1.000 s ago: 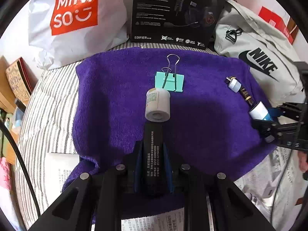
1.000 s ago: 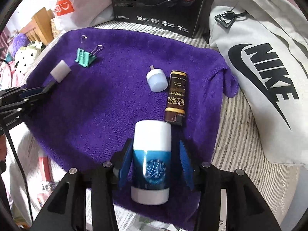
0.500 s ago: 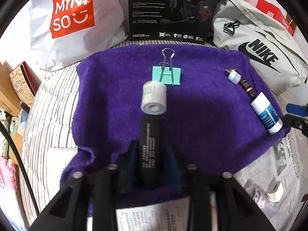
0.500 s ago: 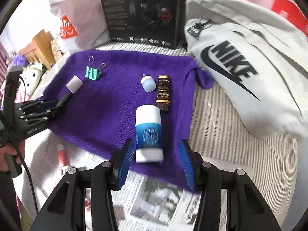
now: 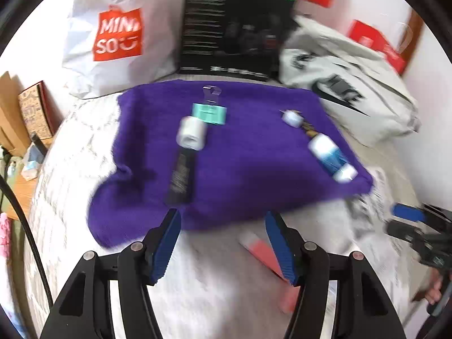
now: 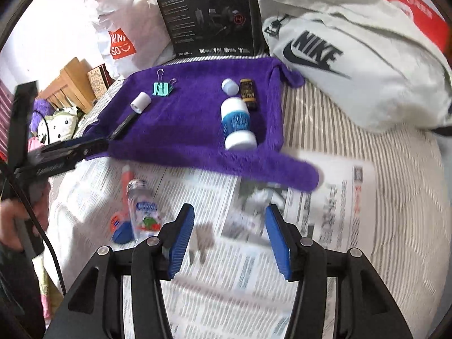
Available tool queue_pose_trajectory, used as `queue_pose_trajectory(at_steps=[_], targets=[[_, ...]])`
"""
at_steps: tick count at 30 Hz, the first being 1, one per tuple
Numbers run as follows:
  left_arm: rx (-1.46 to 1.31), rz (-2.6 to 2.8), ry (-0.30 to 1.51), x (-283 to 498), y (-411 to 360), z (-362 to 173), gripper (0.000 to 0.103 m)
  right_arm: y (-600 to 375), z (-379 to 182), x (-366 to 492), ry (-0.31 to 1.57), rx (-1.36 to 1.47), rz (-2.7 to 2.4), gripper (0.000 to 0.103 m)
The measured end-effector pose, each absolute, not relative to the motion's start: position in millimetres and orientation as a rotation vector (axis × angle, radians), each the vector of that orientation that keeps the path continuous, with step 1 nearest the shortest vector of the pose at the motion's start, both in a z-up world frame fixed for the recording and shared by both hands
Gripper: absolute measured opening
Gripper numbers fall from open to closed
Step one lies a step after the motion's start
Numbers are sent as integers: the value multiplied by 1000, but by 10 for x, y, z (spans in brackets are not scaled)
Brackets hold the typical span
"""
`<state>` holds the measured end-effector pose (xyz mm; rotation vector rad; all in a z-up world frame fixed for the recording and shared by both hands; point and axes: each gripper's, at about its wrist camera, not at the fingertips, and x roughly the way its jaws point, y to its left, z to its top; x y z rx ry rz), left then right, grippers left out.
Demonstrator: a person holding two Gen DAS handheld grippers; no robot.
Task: Organize rigid objects
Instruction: 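Grasp the Vaseline tin with the left gripper while the right gripper approaches the white plug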
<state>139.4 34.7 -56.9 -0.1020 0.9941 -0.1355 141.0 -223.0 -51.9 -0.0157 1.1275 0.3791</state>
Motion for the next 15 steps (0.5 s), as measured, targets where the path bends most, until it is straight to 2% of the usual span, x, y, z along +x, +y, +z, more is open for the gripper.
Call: queue_pose_trajectory(at_steps=[7,15], targets=[[-26,-246,1006,834,-98,-606,60,-2302,-597,1180,1151,35,367,52],[28,-308,1040,686,-278,-838,60,-2348,-651,972,1169,29,339,52]])
